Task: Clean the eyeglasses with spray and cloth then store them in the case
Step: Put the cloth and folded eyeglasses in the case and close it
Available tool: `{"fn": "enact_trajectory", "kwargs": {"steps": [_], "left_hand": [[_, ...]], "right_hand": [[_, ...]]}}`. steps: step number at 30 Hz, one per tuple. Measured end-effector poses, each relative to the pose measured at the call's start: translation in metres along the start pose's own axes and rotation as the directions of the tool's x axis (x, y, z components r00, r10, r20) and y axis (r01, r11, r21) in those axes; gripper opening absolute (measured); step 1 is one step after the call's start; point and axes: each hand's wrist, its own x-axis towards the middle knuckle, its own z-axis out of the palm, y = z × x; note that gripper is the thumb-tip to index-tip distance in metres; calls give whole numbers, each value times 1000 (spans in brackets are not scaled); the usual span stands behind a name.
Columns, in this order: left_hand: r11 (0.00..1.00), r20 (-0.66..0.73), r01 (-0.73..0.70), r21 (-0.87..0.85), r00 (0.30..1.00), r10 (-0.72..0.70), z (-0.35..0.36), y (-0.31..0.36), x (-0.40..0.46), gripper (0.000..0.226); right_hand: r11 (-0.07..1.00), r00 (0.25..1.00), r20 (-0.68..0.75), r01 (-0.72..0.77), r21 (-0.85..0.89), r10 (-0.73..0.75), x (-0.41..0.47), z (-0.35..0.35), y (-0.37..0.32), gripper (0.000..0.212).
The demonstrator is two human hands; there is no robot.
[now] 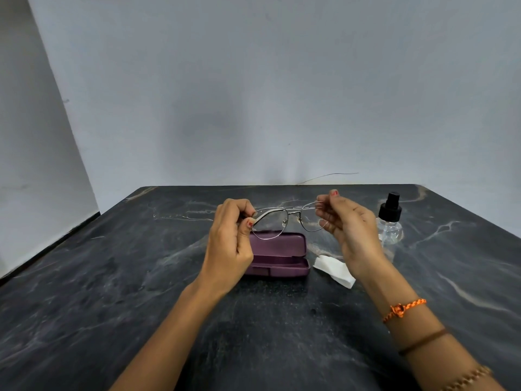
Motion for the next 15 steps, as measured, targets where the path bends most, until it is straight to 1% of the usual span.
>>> {"fn": "enact_trajectory", "kwargs": {"steps": [7,12,15], "left_hand": [[1000,-25,14,-21,1000,-15,-1,0,1,19],[1000,-125,4,-18,992,-6,-1,3,2,13],[997,-164,30,-75,986,-42,-2,1,2,15]], "right_hand": [[998,999,25,-21,66,19,1,0,4,19],[990,998,52,-32,138,25,3,-1,4,14],[986,998,68,-26,167,14,2,-1,5,20]]}}
